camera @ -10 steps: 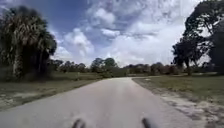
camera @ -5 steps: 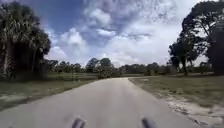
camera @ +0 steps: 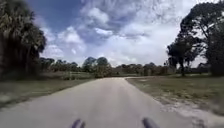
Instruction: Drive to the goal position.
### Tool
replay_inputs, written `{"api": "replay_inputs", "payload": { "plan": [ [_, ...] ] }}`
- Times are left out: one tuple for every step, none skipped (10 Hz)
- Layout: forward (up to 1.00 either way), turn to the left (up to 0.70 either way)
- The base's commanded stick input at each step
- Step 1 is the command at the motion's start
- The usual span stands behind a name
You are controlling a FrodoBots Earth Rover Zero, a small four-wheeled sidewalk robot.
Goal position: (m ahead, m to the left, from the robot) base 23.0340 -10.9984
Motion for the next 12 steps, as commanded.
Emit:
{"api": "replay_inputs", "payload": {
  "plan": [
    [0.69,0.03],
    [0.69,0.03],
    [0.69,0.03],
    [0.69,0.03],
    [0.69,0.03],
    [0.69,0.03],
    [0.69,0.03],
    [0.69,0.03],
    [0.69,0.03],
    [0.69,0.26],
    [0.69,0.34],
    [0.69,0.03]
  ]
}}
